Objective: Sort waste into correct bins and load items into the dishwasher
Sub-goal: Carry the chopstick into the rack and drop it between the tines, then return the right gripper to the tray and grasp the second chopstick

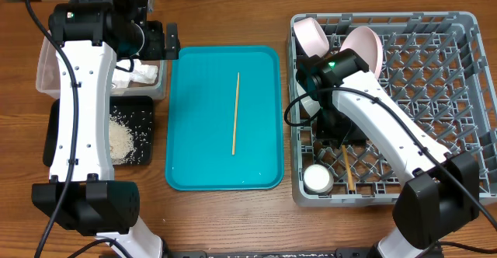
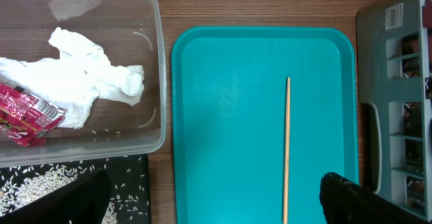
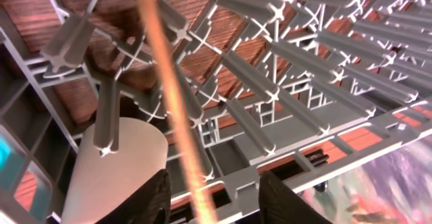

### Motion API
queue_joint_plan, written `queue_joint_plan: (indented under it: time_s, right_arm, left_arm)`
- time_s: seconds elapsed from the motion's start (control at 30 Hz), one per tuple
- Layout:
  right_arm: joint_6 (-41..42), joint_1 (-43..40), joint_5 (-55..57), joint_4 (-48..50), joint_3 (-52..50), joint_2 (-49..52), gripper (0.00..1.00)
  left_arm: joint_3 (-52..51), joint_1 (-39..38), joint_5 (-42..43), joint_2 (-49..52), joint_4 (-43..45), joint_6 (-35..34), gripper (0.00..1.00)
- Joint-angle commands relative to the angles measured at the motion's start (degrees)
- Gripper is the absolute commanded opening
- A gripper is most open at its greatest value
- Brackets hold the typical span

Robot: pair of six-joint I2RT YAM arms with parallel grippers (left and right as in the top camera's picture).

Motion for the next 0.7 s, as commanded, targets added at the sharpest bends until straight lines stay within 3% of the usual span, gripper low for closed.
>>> queue_joint_plan:
  time_s: [0.0, 0.27, 0.4, 0.5, 0.67]
  right_arm:
    - [0.8, -1.0, 1.1, 0.5, 0.0, -0.5, 0.44]
    - [0.0, -1.6, -0.7, 1.0, 11.1, -1.2, 0.44]
    - [-8.6, 1.1, -20.5, 15.9, 17.7, -1.1, 0.45]
    - [-6.7, 5.8, -22.1, 27.7, 16.5, -0.3, 0.51]
    - [2.7, 13.2, -15.5, 38.6, 12.7, 3.8, 0.5]
  left_arm:
    - [0.9, 0.2, 0.4, 0.3, 0.0, -0.3, 1.0]
    - [0.9, 0.2, 0.5, 0.3, 0.0, -0.3, 1.0]
    - [0.9, 0.2, 0.4, 0.3, 0.0, -0.3, 1.0]
    - [1.0, 0.2, 0.4, 0.3, 0.0, -0.3, 1.0]
    - [0.9, 0.2, 0.4, 0.3, 0.0, -0.3, 1.0]
